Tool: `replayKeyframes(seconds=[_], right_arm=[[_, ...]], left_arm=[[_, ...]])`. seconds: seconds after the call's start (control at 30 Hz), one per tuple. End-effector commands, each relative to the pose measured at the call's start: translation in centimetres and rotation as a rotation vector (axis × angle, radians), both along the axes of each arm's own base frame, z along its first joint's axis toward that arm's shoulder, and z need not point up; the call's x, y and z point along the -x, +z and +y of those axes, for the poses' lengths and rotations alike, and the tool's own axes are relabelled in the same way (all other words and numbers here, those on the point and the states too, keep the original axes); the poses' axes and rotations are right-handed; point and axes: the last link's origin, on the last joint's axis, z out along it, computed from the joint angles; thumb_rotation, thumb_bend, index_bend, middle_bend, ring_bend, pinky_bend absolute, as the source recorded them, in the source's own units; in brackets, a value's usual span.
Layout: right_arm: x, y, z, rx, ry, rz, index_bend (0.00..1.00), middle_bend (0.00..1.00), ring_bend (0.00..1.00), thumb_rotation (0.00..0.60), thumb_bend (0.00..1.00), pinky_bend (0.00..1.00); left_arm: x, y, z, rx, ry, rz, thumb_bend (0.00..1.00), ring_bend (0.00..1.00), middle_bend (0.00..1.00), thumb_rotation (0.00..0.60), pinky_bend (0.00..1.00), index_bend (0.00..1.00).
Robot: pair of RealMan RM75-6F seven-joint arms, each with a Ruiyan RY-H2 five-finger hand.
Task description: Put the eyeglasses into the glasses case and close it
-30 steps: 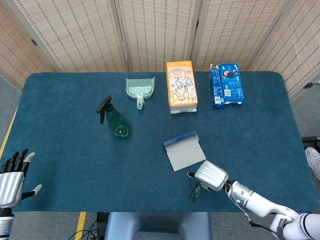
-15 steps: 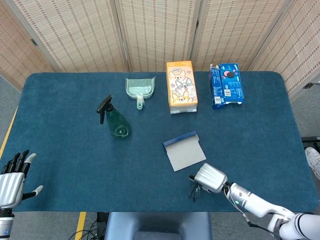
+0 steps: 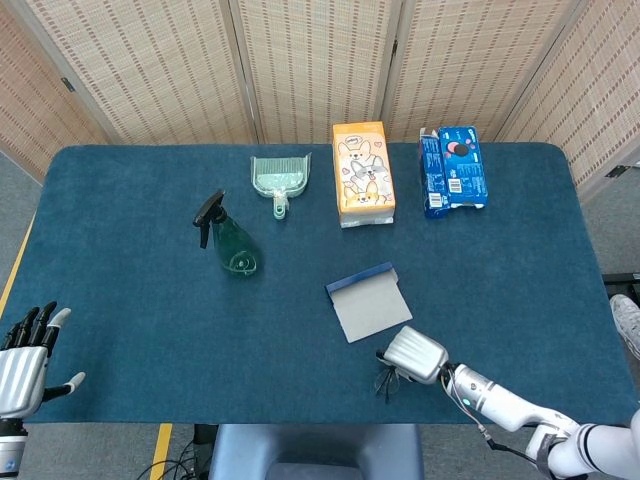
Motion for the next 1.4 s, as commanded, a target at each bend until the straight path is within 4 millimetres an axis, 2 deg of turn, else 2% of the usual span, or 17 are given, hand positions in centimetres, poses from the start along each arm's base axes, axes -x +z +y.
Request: replayKeyframes(seconds=[0.03, 0.17, 0.4, 0.6, 0.73, 0.9, 1.1, 1.4], right_arm=[[0.0, -0.1, 0.0, -0.002, -0.002, -0.003, 0.51, 1.00, 1.00, 0.600, 0.47, 1.00], [-0.1, -0.4, 0.0, -0.003, -0.007, -0.008, 0.52, 1.00, 1.00, 0.600, 0.52, 1.00], [-0.2, -0.2, -0.8, 0.030, -0.028, -0.031, 0.54, 1.00, 1.00, 0.600, 0.54, 1.00], [-0.8, 0.8, -2.7, 0.117, -0.059, -0.072, 0.54, 1.00, 1.00, 0.600, 0.54, 1.00], [-1.6, 1.0, -4.7, 0.181, -0.089, -0.095, 0.54, 1.00, 1.00, 0.600, 0.54, 1.00], [-2.5, 0.0, -6.6, 0.242, -0.129, -0.109, 0.54, 1.00, 1.00, 0.600, 0.54, 1.00], [-3.1, -2.0, -7.0, 0.298, -0.182, -0.133, 0.53, 1.00, 1.00, 0.600, 0.53, 1.00], [-3.1, -2.9, -6.6, 0.328, -0.222, -0.153, 0.26, 1.00, 1.00, 0.600, 0.44, 1.00]], left_arm=[[0.0, 0.0, 0.0, -0.001, 0.000, 0.000, 0.13, 0.05, 0.07, 0.600, 0.18, 0.14], [0.1, 0.0, -0.1, 0.000, 0.001, 0.001, 0.13, 0.05, 0.07, 0.600, 0.18, 0.14], [0.1, 0.1, -0.2, -0.002, 0.003, 0.001, 0.13, 0.05, 0.07, 0.600, 0.18, 0.15], [0.1, 0.0, 0.0, 0.002, -0.001, 0.000, 0.13, 0.05, 0.07, 0.600, 0.18, 0.15], [0.1, -0.2, 0.2, 0.008, -0.005, -0.004, 0.13, 0.05, 0.07, 0.600, 0.18, 0.15], [0.3, -0.3, 0.3, 0.010, -0.003, -0.007, 0.13, 0.05, 0.07, 0.600, 0.18, 0.15], [0.7, 0.0, 0.3, 0.006, 0.007, -0.004, 0.13, 0.05, 0.07, 0.600, 0.18, 0.15], [1.1, 0.0, 0.2, 0.011, 0.016, -0.008, 0.13, 0.05, 0.07, 0.600, 0.18, 0.15]])
